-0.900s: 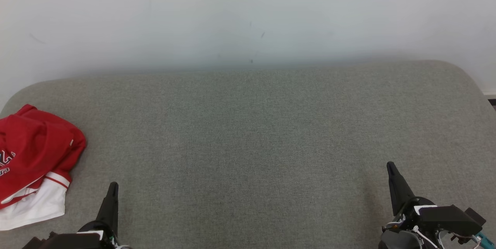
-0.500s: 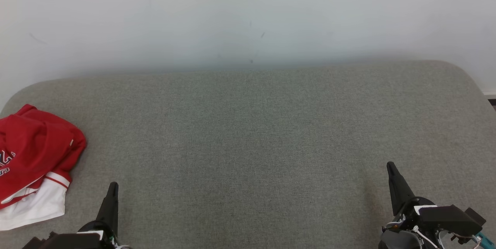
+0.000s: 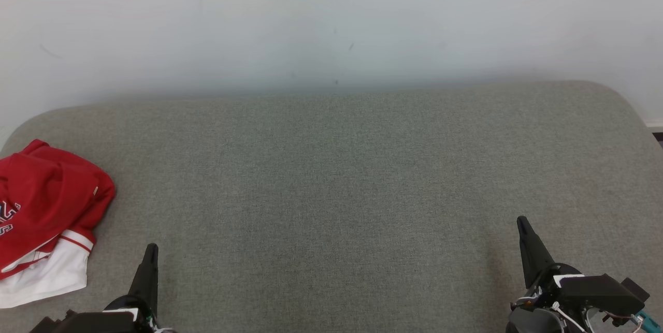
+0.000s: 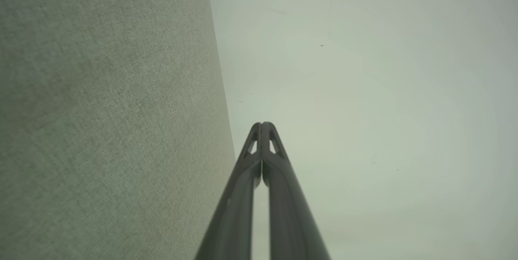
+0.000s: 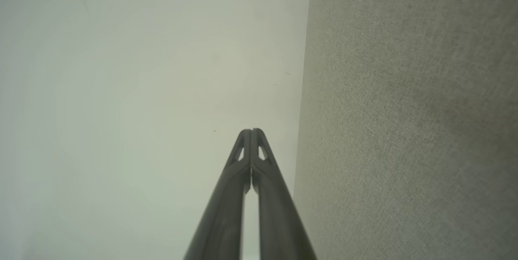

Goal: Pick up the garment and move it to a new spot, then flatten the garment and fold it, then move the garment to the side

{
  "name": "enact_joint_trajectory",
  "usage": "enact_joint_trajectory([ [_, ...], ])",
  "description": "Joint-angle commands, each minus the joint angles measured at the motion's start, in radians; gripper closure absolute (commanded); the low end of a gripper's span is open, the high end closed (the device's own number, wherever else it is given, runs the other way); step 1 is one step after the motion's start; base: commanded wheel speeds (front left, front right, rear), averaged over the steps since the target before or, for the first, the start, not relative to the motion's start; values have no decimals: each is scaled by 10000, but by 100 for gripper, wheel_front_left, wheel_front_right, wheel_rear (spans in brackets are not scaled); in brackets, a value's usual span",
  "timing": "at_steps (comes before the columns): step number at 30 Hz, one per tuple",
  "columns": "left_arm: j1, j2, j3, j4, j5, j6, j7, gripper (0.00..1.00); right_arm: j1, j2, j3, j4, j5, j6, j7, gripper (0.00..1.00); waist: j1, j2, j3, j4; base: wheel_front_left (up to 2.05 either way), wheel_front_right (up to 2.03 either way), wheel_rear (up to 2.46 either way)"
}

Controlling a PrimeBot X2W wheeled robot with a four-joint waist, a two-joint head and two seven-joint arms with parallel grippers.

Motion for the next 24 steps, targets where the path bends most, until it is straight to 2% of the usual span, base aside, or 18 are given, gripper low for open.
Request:
enact_joint_trajectory([
  [1, -75, 27, 33, -36, -45, -34, 6, 100, 121, -1, 0, -22, 13, 11, 32, 100, 0, 0, 0, 0, 0, 0, 0],
  [6, -75, 27, 33, -36, -45, -34, 6, 100, 121, -1, 0, -22, 13, 11, 32, 100, 0, 0, 0, 0, 0, 0, 0],
  [7, 1, 0, 1, 0, 1, 0, -2, 0, 0, 0, 1, -1, -1, 0, 0, 0, 0, 0, 1, 0, 0, 0, 0],
  [17, 242, -4, -182, 304, 321, 12, -324, 0, 197, -61, 219, 231, -248, -25, -227, 0, 0, 0, 20, -3, 0, 0, 0],
  [24, 258, 38, -240, 267, 1659, 9, -667, 0, 104, -363, 716, 324, -1112, -20, -667, 0, 0, 0, 39, -6, 0, 0, 0],
])
